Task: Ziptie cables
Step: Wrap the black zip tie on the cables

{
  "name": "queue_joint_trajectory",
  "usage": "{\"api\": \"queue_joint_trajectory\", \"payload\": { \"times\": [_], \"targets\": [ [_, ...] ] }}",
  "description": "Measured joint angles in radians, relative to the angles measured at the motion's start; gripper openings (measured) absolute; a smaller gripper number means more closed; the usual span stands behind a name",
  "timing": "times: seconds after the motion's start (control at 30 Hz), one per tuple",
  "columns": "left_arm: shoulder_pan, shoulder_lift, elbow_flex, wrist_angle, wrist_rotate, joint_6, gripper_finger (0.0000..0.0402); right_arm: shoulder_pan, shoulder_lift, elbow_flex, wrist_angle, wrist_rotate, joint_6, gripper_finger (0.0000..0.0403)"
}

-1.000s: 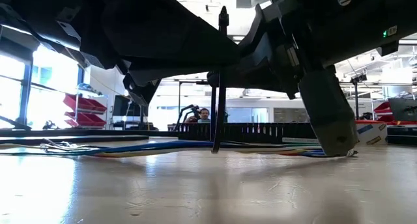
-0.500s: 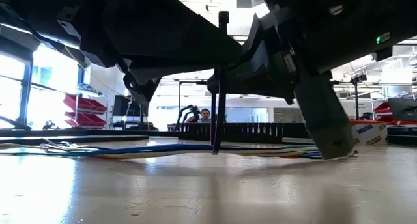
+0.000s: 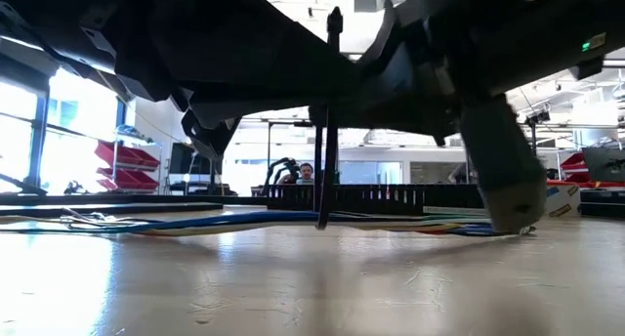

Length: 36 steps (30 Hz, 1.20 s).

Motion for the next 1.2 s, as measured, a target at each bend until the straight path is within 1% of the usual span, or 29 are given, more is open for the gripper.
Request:
{"api": "queue_joint_trajectory", "payload": {
  "times": [0.33, 0.43, 0.57, 0.7, 0.83, 1.0, 1.1, 1.2],
  "targets": [
    [0.0, 0.0, 0.0, 0.0, 0.003, -0.037, 0.0, 0.005, 0.0, 0.0, 0.011, 0.03, -0.059, 0.0],
    [0.003, 0.0, 0.0, 0.0, 0.02, -0.074, 0.0, 0.005, 0.0, 0.0, 0.012, 0.039, -0.142, 0.0],
    [0.015, 0.0, 0.0, 0.001, 0.053, -0.179, 0.0, 0.005, 0.0, 0.0, 0.026, 0.068, -0.289, 0.0],
    [0.018, 0.0, 0.0, 0.002, 0.054, -0.245, 0.0, 0.005, 0.0, 0.0, 0.041, 0.068, -0.398, 0.0],
    [0.019, 0.0, 0.0, 0.002, 0.048, -0.269, 0.0, 0.006, 0.0, 0.0, 0.053, 0.052, -0.446, 0.0],
    [0.019, 0.0, 0.0, 0.002, 0.026, -0.269, 0.0, 0.019, 0.0, 0.0, 0.095, 0.047, -0.454, 0.0],
    [0.02, 0.0, -0.03, 0.05, 0.02, -0.285, 0.0, 0.03, 0.0, 0.0, 0.098, 0.046, -0.454, 0.0],
    [0.02, 0.001, -0.106, 0.175, -0.005, -0.304, 0.0, 0.04, 0.0, 0.0, 0.099, 0.047, -0.454, 0.0]
  ]
}}
